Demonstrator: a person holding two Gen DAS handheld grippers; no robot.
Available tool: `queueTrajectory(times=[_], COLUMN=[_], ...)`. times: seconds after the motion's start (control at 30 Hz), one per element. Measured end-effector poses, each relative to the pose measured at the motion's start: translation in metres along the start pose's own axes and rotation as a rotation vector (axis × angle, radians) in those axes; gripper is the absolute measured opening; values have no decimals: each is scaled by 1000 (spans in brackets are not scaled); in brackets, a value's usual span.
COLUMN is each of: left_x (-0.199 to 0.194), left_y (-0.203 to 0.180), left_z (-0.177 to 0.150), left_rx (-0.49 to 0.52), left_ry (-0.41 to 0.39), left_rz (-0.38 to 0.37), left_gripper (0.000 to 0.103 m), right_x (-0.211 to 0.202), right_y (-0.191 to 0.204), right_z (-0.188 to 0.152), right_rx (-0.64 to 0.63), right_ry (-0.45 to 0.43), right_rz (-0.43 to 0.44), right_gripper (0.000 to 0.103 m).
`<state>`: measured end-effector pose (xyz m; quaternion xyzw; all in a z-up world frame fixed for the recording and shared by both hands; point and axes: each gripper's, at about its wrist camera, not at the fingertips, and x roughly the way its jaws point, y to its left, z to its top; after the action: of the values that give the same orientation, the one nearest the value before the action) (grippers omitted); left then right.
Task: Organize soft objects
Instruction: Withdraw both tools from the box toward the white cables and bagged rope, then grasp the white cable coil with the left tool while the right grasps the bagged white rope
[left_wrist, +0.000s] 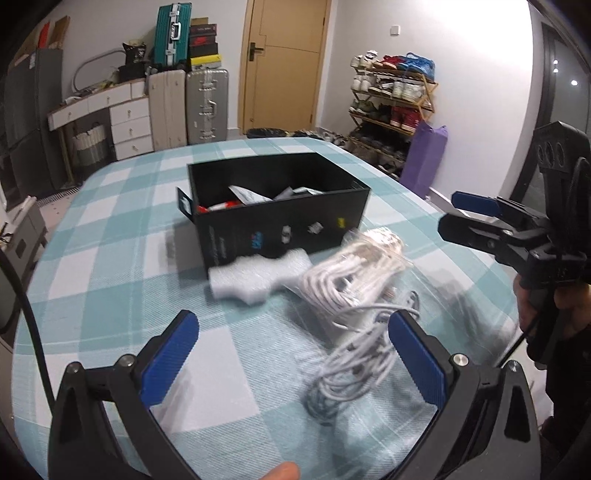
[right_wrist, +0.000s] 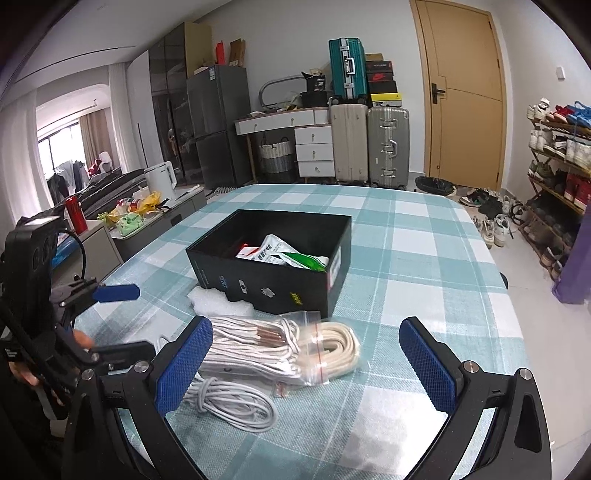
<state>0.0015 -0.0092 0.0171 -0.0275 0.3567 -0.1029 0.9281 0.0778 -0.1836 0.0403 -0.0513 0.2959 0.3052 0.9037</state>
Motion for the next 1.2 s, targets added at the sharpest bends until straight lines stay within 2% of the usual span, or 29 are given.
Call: queueTrajectory(times=[0.47, 0.63, 0.97, 1.2], left_x=[20, 28, 47, 50], left_y=[-25, -28, -34, -22], left_z=[-10, -10, -7, -10], left_rx=[70, 70, 60, 12], left_ry=[62, 89, 128, 160], left_rz=[-29, -38, 0, -42], left_gripper=[103, 103, 103, 103], right_x=[2, -3, 5, 6], right_y=[-2, -6, -11, -10], right_z=[-15, -14, -18, -20], right_rx=[15, 45, 58, 57], right_ry=[24, -24, -1, 5], right_rz=[-21, -31, -20, -15], right_gripper=[103, 102, 102, 102])
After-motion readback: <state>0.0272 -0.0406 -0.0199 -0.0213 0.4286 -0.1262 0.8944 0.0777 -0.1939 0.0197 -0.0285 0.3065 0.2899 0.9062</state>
